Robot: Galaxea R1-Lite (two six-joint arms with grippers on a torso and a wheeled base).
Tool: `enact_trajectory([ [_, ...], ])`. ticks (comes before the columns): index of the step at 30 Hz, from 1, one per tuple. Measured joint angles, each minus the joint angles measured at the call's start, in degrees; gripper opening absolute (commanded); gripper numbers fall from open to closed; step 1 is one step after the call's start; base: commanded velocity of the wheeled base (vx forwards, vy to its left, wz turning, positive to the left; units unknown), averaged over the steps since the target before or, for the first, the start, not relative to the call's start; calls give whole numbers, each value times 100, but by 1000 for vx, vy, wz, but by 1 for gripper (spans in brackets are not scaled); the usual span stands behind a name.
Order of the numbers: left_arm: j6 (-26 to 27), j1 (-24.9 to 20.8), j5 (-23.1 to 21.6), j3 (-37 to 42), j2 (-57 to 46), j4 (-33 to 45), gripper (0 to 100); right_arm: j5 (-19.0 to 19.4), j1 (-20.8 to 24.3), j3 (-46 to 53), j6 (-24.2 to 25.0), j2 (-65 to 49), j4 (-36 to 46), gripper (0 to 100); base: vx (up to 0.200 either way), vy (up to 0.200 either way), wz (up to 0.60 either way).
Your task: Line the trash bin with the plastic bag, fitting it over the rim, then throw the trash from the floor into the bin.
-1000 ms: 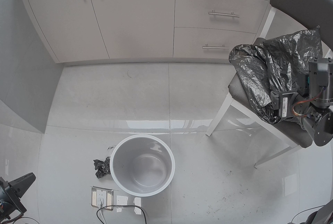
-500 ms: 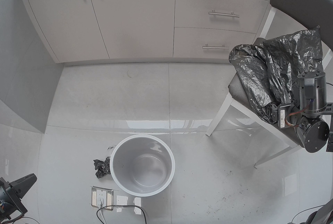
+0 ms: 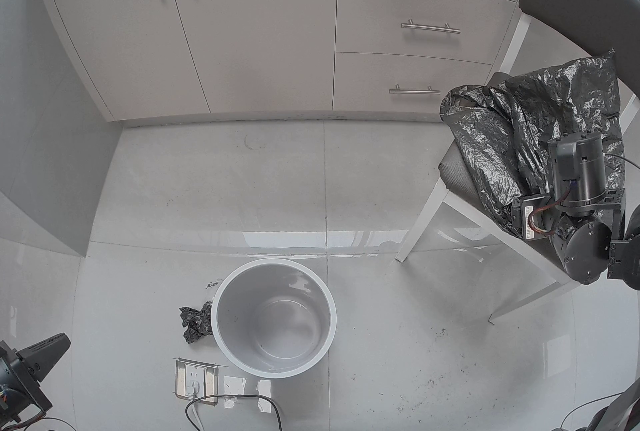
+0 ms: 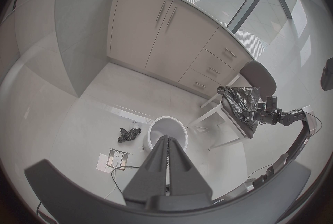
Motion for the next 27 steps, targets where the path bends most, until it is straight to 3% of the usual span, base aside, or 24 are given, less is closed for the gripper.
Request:
enact_trajectory([
  [16,5,0,-13,6,-124,0,0,-90,-272,-202,-2,223,7,100,0,0,0],
  [17,5,0,-13,6,-130,0,0,-98,-283,-196,0,223,7,0,0,0,0],
  [27,2,-4,-6,11,-227,-71,0,-98,-269,-20,6,196,2,0,0,0,0],
])
